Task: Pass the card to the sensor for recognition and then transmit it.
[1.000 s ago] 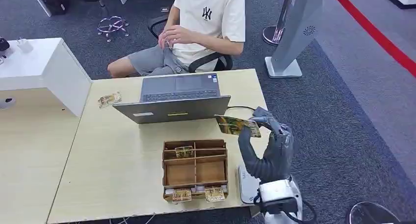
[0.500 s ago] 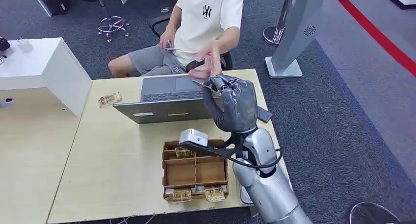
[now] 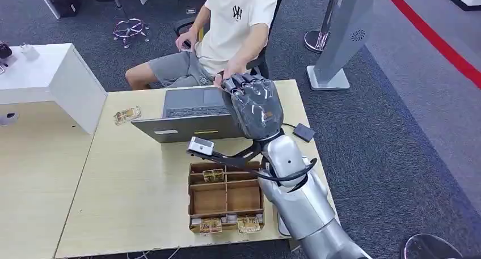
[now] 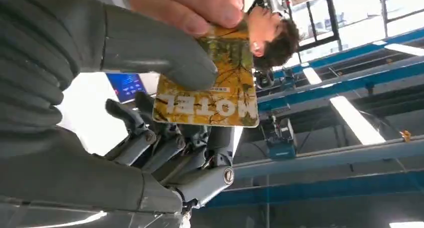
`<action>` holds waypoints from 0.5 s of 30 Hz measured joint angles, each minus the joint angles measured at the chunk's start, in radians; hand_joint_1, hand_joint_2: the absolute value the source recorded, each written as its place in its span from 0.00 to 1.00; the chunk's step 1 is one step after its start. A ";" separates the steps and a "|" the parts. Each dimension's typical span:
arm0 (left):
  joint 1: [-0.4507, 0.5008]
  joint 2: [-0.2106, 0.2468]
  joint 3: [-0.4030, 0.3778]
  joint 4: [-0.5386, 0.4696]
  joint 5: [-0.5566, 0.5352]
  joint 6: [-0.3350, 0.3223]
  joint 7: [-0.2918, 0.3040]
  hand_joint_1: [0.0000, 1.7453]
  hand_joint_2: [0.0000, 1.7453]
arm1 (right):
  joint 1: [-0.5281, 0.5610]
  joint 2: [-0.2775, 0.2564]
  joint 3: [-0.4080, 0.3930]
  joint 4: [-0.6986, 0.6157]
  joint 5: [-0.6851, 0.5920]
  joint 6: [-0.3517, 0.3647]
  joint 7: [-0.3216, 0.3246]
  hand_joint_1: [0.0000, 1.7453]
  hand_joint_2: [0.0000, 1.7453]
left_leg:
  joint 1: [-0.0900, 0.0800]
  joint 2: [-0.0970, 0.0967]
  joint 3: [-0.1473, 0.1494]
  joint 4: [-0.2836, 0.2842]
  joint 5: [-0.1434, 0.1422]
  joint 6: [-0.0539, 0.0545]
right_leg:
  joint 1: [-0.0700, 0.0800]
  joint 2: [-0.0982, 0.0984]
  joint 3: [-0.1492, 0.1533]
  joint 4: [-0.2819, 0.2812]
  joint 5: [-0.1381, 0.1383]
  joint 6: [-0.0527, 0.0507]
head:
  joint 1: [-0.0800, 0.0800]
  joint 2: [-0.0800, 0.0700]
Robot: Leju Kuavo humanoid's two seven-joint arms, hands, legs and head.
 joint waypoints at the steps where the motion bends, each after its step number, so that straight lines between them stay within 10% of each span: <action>1: 0.000 0.000 0.000 0.000 0.000 0.000 0.000 0.00 0.00 | 0.000 0.000 0.002 0.003 -0.003 0.000 0.008 0.00 1.00 | 0.000 0.000 0.000 0.000 0.000 0.000 | 0.000 0.000 0.000 0.000 0.000 0.000 | 0.000 0.000; 2: 0.000 0.000 0.000 0.000 0.000 0.000 0.000 0.00 0.00 | 0.001 0.000 0.003 0.005 -0.010 0.000 0.014 0.00 0.00 | 0.000 0.000 0.000 0.000 0.000 0.000 | 0.000 0.000 0.000 0.000 0.000 0.000 | 0.000 0.000; 10: 0.001 0.000 0.000 0.000 0.003 0.001 0.001 0.00 0.00 | 0.060 0.003 0.001 -0.030 -0.100 -0.001 -0.064 0.00 0.00 | 0.000 0.000 0.000 0.000 0.000 0.000 | 0.000 0.000 0.000 0.000 0.000 0.000 | 0.000 0.000; 15: 0.006 0.000 0.000 0.000 0.014 0.013 -0.005 0.00 0.00 | 0.165 0.050 -0.044 -0.114 -0.341 -0.001 -0.287 0.00 0.00 | 0.000 0.000 0.000 0.000 -0.001 -0.001 | 0.000 0.000 -0.001 0.000 -0.001 0.000 | 0.000 0.000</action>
